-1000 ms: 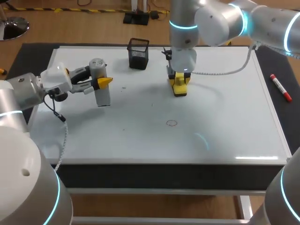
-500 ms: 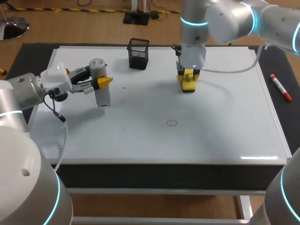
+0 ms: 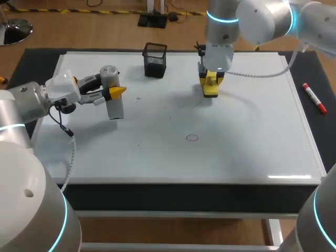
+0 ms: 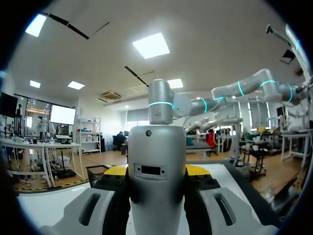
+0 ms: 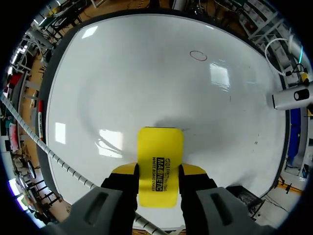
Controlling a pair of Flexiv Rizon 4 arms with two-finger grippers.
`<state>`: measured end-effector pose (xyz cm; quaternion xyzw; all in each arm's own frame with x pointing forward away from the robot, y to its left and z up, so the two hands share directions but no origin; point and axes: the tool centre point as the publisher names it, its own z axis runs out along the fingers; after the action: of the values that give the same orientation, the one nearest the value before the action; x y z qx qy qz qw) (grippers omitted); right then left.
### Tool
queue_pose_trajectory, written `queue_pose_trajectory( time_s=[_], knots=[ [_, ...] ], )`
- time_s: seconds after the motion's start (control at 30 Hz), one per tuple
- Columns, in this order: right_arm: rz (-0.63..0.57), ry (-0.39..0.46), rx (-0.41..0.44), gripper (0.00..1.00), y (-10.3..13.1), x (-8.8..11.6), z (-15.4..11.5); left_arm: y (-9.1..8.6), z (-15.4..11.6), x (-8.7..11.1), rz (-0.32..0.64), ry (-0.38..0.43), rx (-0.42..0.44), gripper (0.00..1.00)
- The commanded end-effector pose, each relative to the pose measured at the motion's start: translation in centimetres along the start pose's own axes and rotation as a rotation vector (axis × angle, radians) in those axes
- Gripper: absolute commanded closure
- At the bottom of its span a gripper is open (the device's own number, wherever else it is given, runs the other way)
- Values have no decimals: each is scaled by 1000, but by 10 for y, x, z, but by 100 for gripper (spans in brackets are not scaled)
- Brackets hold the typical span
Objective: Pick up the inspection probe, press it on each red-marked spot on the whiteboard one by one, put down the probe, pick up the eraser, and wipe off all the red marks.
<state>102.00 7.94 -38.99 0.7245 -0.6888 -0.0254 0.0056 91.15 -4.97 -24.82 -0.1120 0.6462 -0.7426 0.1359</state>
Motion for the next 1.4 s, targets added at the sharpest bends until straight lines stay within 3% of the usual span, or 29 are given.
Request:
queue_pose_trajectory(
  time_s=[0.03, 0.33, 0.83, 1.0, 1.4],
  knots=[
    [-10, 5, 9, 100, 13, -15, -1, 0, 1, 0, 3, -3, 4, 100],
    [-52, -15, 2, 100, 30, -46, 11, 0, 1, 0, 3, -3, 4, 100],
    [-83, -13, -36, 100, 51, -52, 33, 0, 1, 0, 3, -3, 4, 100],
    [-79, -13, -33, 100, 47, -46, 32, 0, 1, 0, 3, -3, 4, 100],
    [-7, 6, -40, 100, 34, -11, 40, 0, 1, 0, 3, -3, 4, 100]
  ],
)
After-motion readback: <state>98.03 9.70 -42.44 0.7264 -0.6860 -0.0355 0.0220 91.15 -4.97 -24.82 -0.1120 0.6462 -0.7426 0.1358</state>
